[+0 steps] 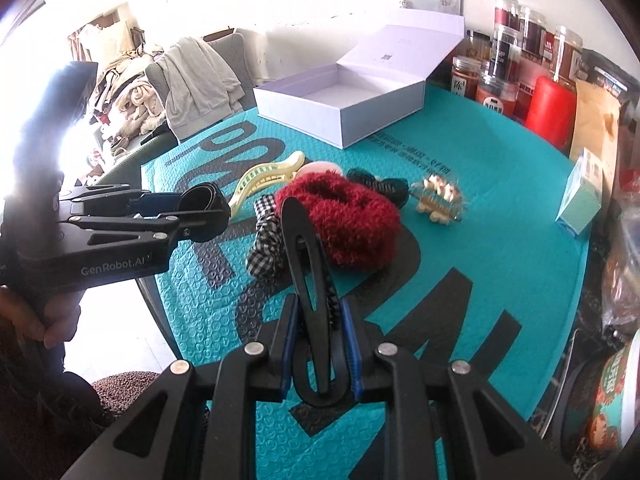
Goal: Organize objects
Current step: 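Grasp the black rubber ring with the left gripper while the right grasps the black claw clip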
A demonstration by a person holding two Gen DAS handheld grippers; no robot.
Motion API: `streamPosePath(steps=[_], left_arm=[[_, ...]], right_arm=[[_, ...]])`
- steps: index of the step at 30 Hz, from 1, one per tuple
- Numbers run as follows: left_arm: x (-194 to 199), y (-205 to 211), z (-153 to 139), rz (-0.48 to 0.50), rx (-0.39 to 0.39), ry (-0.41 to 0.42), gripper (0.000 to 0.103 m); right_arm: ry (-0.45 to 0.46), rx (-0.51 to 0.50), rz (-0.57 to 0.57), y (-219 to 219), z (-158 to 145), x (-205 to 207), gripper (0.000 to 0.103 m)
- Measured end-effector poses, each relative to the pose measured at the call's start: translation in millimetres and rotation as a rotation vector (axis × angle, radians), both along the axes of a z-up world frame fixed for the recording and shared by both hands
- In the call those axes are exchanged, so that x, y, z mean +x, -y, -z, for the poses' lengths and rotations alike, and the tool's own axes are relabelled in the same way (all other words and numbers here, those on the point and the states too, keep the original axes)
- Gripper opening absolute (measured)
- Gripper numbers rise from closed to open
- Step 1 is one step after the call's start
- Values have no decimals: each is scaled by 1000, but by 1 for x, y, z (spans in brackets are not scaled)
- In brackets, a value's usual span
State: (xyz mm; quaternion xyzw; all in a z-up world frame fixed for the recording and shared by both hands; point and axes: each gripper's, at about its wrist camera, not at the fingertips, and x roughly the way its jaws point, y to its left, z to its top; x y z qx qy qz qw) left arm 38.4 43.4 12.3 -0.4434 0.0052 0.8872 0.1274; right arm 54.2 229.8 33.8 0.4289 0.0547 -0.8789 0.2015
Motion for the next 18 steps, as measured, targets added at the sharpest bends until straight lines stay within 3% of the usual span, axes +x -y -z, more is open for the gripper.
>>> streamPosePath(steps=[13, 18], left_arm=[[-25, -7, -18, 4, -67, -33, 40], [-44, -2, -23, 3, -51, -36, 40]], right_arm=[[-45, 10, -49, 4, -21, -29, 21], [-43, 0, -52, 5, -23, -48, 21]])
